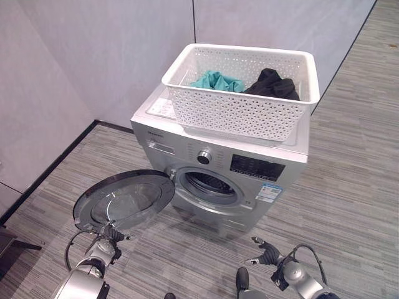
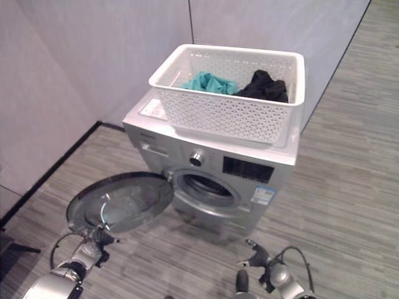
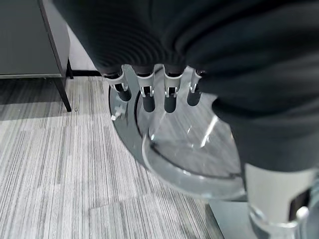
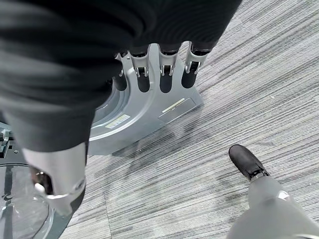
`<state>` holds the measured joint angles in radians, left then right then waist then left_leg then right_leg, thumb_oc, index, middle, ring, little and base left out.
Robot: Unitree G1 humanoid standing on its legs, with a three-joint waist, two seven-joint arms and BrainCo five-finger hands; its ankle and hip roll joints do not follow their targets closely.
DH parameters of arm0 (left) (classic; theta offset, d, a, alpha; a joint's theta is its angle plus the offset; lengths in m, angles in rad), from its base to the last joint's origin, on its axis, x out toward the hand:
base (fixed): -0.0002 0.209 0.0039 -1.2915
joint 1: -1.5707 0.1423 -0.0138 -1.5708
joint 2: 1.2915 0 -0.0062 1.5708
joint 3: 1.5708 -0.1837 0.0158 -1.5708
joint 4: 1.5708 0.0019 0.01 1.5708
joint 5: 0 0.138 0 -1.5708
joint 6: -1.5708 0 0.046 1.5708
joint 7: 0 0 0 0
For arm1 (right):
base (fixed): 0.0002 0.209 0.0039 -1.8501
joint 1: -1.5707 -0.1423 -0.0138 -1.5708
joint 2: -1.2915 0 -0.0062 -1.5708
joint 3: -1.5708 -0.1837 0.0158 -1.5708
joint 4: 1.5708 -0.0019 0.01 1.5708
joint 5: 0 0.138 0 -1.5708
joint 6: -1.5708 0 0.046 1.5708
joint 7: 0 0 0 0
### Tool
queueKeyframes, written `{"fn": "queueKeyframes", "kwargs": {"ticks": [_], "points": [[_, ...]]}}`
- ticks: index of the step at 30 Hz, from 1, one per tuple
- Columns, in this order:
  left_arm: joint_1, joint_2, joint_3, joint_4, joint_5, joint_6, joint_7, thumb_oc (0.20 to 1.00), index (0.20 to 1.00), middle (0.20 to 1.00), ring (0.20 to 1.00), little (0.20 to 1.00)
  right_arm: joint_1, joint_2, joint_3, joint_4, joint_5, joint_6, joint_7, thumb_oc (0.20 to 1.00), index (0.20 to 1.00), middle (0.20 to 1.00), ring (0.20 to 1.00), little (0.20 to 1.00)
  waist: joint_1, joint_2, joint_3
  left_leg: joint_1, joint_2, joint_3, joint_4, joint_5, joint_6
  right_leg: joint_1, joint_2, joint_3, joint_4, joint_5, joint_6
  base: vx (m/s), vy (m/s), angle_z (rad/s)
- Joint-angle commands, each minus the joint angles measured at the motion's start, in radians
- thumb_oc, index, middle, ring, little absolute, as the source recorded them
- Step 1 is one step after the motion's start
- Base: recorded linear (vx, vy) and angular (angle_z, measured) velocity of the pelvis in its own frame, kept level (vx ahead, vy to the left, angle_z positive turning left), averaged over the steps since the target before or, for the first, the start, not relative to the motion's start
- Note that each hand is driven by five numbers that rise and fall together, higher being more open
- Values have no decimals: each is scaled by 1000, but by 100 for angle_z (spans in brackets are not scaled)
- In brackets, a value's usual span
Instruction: Grab the laundry basket,head to the washer,open it,put in the laundry and shut it.
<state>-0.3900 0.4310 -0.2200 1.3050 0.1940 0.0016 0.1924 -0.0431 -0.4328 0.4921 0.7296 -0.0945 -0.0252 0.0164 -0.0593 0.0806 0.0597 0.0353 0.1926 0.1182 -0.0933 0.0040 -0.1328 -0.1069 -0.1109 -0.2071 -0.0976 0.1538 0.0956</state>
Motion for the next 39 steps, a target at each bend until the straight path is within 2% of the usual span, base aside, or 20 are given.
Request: {"fn": "queueKeyframes", "kwargs": {"ticks": [1, 7, 8, 11, 13, 23, 31, 36, 38, 39], "points": [[-67, 89, 3, 44, -31, -22, 47, 1000, 1000, 1000, 1000, 1000, -19, 45, -10, 17, -13, -40, -26, 1000, 1000, 1000, 1000, 1000, 9, -63, 4, 17, -32, 16, 6, -39, 10, 79, -61, 23, 10, -121, 63, 0, 0, 0], [-89, 131, 15, 44, -38, -25, 62, 1000, 1000, 1000, 1000, 1000, -15, 33, -20, -7, 0, -47, -31, 1000, 1000, 1000, 1000, 1000, 11, -71, 13, -18, -34, 3, 6, -23, 7, 55, -65, 13, 10, -112, 66, -53, 7, 2], [-122, 163, 19, 34, -45, -27, 85, 1000, 1000, 1000, 1000, 1000, -10, 25, -25, -28, 10, -54, -37, 1000, 1000, 1000, 1000, 1000, 12, -78, 24, -45, -32, -6, 6, -12, 4, 37, -65, 6, 10, -107, 68, -82, -14, 14], [-148, 179, 18, 24, -46, -27, 113, 1000, 1000, 1000, 1000, 1000, -9, 23, -29, -29, 19, -60, -48, 1000, 1000, 1000, 1000, 1000, 12, -86, 32, -68, -31, -19, 6, -5, 2, 22, -66, -1, 10, -103, 68, -94, -22, 19], [-183, 217, 16, 13, -39, -29, 162, 1000, 1000, 1000, 1000, 1000, -13, 17, -26, -40, 28, -72, -65, 1000, 1000, 1000, 1000, 1000, 16, -102, 49, -99, -28, -36, 6, 9, -1, 2, -66, -12, 10, -97, 70, -86, -30, 26], [-241, 267, 24, 41, -87, -42, 189, 1000, 1000, 1000, 1000, 1000, -47, 11, -15, -72, 67, -89, -85, 1000, 1000, 1000, 1000, 1000, 11, -127, 77, -182, -27, -55, 6, 39, -5, -74, -66, -7, 10, -73, 72, -59, 3, 9], [-231, 256, 22, 25, -79, -49, 233, 1000, 1000, 1000, 1000, 1000, -50, 25, 6, -51, 67, -95, -89, 1000, 1000, 1000, 1000, 1000, 12, -127, 78, -179, -30, -49, 6, 38, -3, -73, -70, -3, 10, -74, 71, -4, 2, 1], [-176, 269, 59, 18, -72, -51, 274, 1000, 1000, 1000, 1000, 1000, -45, 32, 9, -46, 68, -104, -90, 1000, 1000, 1000, 1000, 1000, 18, -119, 67, -160, -32, -39, 6, 32, -4, -56, -73, 1, 10, -82, 71, 31, 11, -2], [-156, 279, 85, 1, -72, -54, 317, 1000, 1000, 1000, 1000, 1000, -41, 36, 10, -41, 69, -110, -95, 1000, 1000, 1000, 1000, 1000, 22, -117, 61, -152, -34, -37, 6, 28, -4, -48, -74, 1, 10, -85, 72, 19, -1, 1], [-130, 284, 125, -37, -87, -65, 376, 1000, 1000, 1000, 1000, 1000, -35, 44, 10, -32, 69, -115, -105, 1000, 1000, 1000, 1000, 1000, 30, -112, 58, -138, -34, -34, 6, 20, -4, -34, -76, 1, 10, -91, 72, 0, 0, 0]]}}
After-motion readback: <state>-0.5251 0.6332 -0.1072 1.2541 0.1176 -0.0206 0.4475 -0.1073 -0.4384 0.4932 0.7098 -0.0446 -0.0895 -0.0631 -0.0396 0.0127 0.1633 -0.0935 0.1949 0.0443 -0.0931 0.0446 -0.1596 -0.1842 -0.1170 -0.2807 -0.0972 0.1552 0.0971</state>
